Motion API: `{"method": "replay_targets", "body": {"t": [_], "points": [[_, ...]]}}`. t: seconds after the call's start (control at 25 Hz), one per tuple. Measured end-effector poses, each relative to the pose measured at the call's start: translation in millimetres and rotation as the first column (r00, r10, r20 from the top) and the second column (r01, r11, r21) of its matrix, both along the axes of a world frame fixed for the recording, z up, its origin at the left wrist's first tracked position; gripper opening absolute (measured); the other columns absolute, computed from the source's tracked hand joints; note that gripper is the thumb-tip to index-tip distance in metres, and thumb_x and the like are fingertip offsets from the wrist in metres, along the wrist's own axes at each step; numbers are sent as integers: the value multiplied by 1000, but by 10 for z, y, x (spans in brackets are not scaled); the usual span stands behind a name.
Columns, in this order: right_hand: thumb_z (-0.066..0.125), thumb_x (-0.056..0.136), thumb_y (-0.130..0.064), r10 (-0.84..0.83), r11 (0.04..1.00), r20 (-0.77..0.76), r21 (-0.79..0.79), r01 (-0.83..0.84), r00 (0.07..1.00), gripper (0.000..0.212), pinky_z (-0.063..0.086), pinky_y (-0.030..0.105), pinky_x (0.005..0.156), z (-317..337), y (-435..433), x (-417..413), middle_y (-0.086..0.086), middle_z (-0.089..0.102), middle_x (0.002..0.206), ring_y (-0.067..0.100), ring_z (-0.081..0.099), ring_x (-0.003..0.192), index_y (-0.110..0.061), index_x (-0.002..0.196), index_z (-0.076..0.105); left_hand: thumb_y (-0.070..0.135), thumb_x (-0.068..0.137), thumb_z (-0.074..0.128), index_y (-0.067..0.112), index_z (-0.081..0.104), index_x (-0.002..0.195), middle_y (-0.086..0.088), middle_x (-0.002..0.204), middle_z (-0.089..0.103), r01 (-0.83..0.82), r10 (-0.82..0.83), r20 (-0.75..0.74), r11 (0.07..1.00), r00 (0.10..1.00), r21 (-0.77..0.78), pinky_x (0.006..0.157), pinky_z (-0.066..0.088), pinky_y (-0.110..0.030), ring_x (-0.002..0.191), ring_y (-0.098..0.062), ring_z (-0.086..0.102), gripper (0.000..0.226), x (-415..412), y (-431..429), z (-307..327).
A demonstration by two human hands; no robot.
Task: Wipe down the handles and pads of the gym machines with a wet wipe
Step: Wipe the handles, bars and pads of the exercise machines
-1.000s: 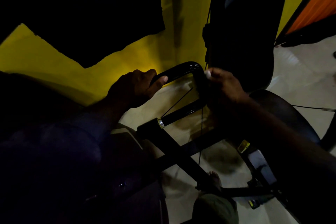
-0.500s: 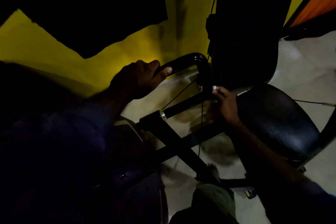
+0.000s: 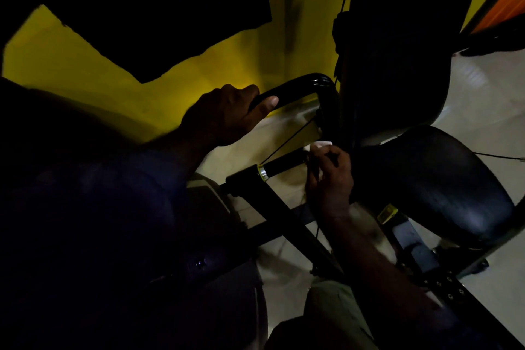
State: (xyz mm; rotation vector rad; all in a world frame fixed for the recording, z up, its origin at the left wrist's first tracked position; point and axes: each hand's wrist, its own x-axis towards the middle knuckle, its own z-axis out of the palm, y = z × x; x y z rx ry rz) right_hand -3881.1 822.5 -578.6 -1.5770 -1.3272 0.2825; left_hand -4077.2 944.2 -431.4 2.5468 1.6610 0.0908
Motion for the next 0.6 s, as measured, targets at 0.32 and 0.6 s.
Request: {"method": "replay_targets", "body": {"t": [0.32,0.6], "points": [[53,93,-22,535,843,327,-143,-519,779,30,50,41,76,278,7,-411,18,69,95,37,63,85,0,99,74,75,99,26,23,41,83,-7,69,48,-3,3,-3,1000,1000,-12,56,40,-36,63,-34,54,57,1,-25,18],[55,88,2,264,881,57,-421,-217,963,36,46,39,95,235,17,-493,22,61,125,41,55,113,0,122,68,72,101,31,23,41,85,-3,68,44,-26,25,-10,999,1000,-26,59,41,-37,65,-33,53,52,21,-23,36]]}}
